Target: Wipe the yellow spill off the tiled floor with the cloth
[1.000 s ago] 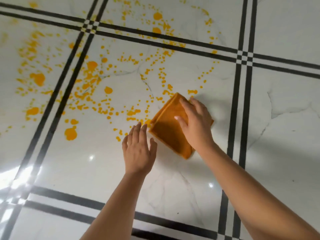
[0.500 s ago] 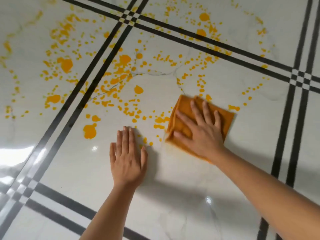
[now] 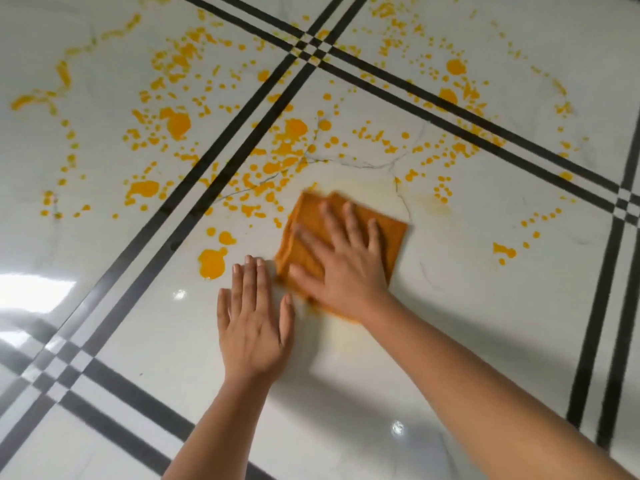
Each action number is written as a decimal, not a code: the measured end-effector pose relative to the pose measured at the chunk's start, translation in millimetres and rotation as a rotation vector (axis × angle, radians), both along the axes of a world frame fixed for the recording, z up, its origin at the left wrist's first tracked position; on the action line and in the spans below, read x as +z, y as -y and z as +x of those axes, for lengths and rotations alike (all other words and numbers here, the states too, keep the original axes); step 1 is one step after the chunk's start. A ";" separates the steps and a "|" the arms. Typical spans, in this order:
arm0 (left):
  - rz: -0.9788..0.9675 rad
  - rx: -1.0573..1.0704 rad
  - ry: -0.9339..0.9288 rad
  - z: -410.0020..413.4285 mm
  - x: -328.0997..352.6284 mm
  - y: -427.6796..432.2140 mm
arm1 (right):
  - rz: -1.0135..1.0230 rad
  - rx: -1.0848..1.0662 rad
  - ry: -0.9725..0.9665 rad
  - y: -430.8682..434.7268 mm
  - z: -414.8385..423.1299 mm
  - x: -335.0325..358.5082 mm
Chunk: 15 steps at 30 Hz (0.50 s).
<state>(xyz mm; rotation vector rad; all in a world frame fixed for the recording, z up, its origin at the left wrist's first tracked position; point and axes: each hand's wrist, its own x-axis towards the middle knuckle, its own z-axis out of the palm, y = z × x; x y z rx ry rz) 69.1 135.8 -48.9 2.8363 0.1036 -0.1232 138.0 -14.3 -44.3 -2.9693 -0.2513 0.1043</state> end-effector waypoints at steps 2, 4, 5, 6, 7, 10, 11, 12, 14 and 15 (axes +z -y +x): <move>-0.004 0.008 -0.015 -3.3 0.9 -8.2 | -0.025 0.276 0.017 23.2 -42.2 -3.4; -0.006 0.018 -0.025 -10.1 0.4 -15.8 | -0.057 0.270 0.032 54.0 -37.0 -6.0; -0.006 0.027 -0.027 -11.3 0.8 -17.9 | -0.073 0.142 0.042 56.3 -16.4 -5.6; -0.005 0.039 -0.026 -14.2 1.1 -20.5 | -0.059 -0.031 0.033 44.3 6.5 -3.2; -0.007 0.054 -0.025 -15.7 1.6 -22.8 | -0.040 -0.156 -0.011 22.1 22.2 -0.5; -0.015 0.117 -0.013 -16.8 1.7 -33.2 | -0.007 0.059 -0.009 -30.1 -3.0 0.4; -0.017 0.127 -0.016 -17.2 2.3 -35.9 | -0.017 0.208 0.010 -25.1 -27.7 -2.9; -0.020 0.125 -0.023 -17.7 2.7 -38.5 | -0.031 0.301 0.000 -11.0 -47.5 -2.3; -0.022 0.122 -0.031 -17.7 3.6 -41.2 | -0.048 0.256 -0.009 15.4 -39.6 -2.8; -0.024 0.125 -0.029 -16.1 3.5 -43.5 | -0.056 0.131 -0.008 15.2 -18.8 -2.8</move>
